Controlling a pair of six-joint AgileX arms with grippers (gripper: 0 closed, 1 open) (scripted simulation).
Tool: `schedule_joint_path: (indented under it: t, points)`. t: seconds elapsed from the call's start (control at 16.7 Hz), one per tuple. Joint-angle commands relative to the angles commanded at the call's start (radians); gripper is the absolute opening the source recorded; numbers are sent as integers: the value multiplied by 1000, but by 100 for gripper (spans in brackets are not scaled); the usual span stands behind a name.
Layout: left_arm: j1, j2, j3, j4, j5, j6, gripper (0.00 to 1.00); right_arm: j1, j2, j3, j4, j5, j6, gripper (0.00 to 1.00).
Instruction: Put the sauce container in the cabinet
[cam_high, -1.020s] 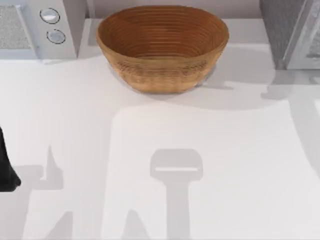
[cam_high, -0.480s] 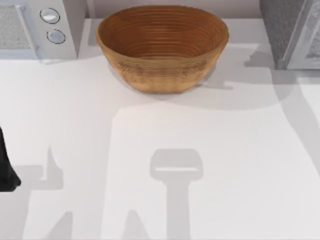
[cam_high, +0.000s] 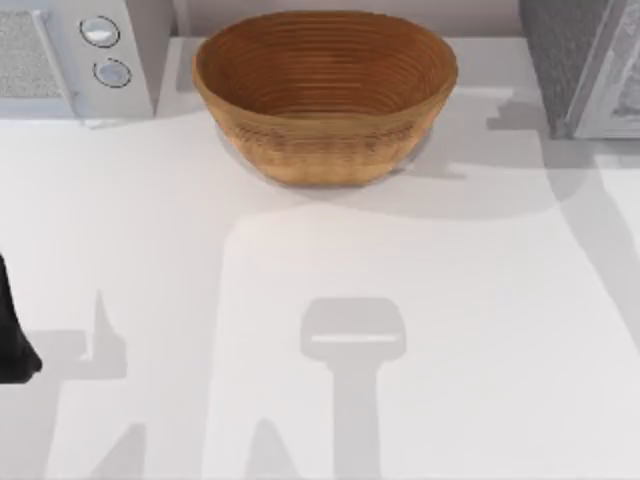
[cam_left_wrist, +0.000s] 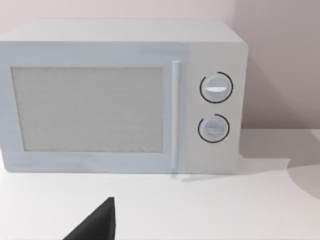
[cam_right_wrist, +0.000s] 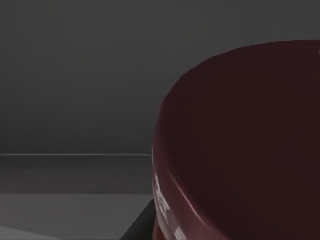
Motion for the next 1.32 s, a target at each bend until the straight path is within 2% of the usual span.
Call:
schedule_joint_path:
  t: [0.6, 0.96, 1.32]
  points:
    - [0, 0, 0, 0, 0, 0, 100, -62, 472, 398, 74, -67, 1, 0]
    - [0, 0, 0, 0, 0, 0, 100, -78, 501, 426, 81, -75, 1, 0]
    - [0, 0, 0, 0, 0, 0, 100, -78, 501, 426, 81, -75, 1, 45]
